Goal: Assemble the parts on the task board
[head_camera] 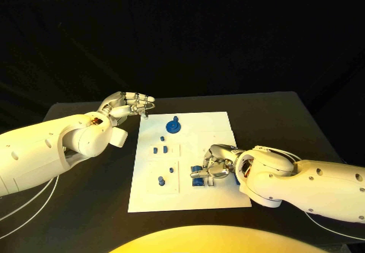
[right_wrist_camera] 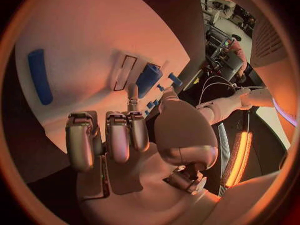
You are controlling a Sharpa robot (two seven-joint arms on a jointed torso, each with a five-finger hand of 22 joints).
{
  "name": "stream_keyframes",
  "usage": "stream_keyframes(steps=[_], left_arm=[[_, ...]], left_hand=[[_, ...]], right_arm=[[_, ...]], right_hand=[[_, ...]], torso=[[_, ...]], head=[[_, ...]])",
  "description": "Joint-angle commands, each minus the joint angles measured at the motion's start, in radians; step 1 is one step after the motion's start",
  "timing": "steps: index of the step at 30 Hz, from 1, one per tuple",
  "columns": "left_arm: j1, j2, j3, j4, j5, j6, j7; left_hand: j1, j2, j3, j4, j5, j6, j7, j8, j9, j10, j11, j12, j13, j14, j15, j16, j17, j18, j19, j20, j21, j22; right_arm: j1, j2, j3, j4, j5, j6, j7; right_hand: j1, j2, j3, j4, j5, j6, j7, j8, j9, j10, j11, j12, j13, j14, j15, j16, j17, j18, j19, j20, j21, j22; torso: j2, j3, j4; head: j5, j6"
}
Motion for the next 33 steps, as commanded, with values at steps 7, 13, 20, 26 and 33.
stream_keyframes(steps=[7, 13, 20, 26, 33], left_arm=[[0.001, -0.001, 0.001, 0.002, 0.000, 0.014, 0.004], [0.001, -0.001, 0.001, 0.002, 0.000, 0.014, 0.004], [0.001, 0.000, 0.001, 0.001, 0.000, 0.014, 0.004], [0.001, 0.000, 0.001, 0.001, 0.000, 0.014, 0.003], [0.001, -0.001, 0.001, 0.001, 0.000, 0.014, 0.003]], left_hand=[[-0.008, 0.005, -0.002, -0.001, 0.003, -0.005, 0.000, -0.002, -0.001, -0.006, 0.003, 0.005, -0.001, -0.006, -0.001, -0.003, -0.001, 0.013, -0.007, 0.001, 0.002, 0.001], [-0.008, 0.005, -0.002, -0.001, 0.003, -0.005, 0.000, -0.002, -0.001, -0.006, 0.003, 0.005, -0.001, -0.006, -0.001, -0.003, -0.001, 0.013, -0.007, 0.001, 0.002, 0.001], [-0.008, 0.005, -0.002, -0.001, 0.003, -0.005, 0.000, -0.002, -0.001, -0.006, 0.003, 0.005, -0.001, -0.006, -0.001, -0.003, -0.001, 0.013, -0.007, 0.001, 0.002, 0.001], [-0.008, 0.005, -0.002, -0.001, 0.003, -0.005, 0.000, -0.002, -0.001, -0.006, 0.003, 0.005, -0.001, -0.006, -0.001, -0.003, -0.001, 0.013, -0.007, 0.001, 0.002, 0.001], [-0.008, 0.005, -0.002, -0.001, 0.003, -0.005, 0.000, -0.002, -0.001, -0.006, 0.003, 0.005, -0.001, -0.006, -0.001, -0.003, -0.001, 0.013, -0.007, 0.001, 0.002, 0.001]], right_arm=[[-0.002, -0.047, 0.000, 0.047, -0.010, 0.024, 0.036], [-0.002, -0.070, 0.000, 0.054, -0.011, 0.024, 0.040], [-0.004, -0.063, 0.000, 0.050, -0.006, 0.021, 0.039], [-0.006, -0.050, 0.000, 0.037, -0.007, 0.023, 0.032], [-0.012, -0.037, -0.001, 0.024, -0.008, 0.040, 0.029]], right_hand=[[0.101, -0.007, 0.013, -0.004, 0.020, -0.004, -0.002, 0.007, 0.003, 0.069, -0.005, 0.009, 0.216, 0.089, -0.008, 0.004, 0.193, -0.007, 0.096, -0.007, 0.015, 0.255], [0.166, -0.024, 0.035, -0.004, 0.024, -0.005, -0.003, 0.004, 0.002, 0.071, -0.006, 0.011, 0.218, 0.090, -0.009, 0.005, 0.196, -0.008, 0.097, -0.007, 0.016, 0.255], [0.172, -0.027, 0.037, -0.005, 0.024, -0.004, -0.003, 0.004, 0.002, 0.071, -0.006, 0.011, 0.219, 0.090, -0.009, 0.005, 0.196, -0.008, 0.097, -0.007, 0.019, 0.256], [0.173, -0.024, 0.040, -0.003, 0.026, -0.004, -0.003, 0.004, 0.002, 0.071, -0.006, 0.012, 0.219, 0.090, -0.009, 0.005, 0.197, -0.008, 0.097, -0.007, 0.018, 0.255], [0.174, -0.021, 0.042, -0.003, 0.028, -0.003, -0.003, 0.004, 0.002, 0.072, -0.006, 0.013, 0.220, 0.090, -0.009, 0.005, 0.196, -0.008, 0.097, -0.007, 0.018, 0.255]], torso=[[0.000, -0.0005, -0.0013], [0.000, 0.0006, -0.0006], [0.000, 0.0008, 0.0005], [0.000, -0.0003, 0.0007], [0.000, -0.0007, 0.0006]], head=[[0.002, -0.003], [0.002, -0.003], [0.003, -0.004], [0.002, -0.006], [0.005, -0.010]])
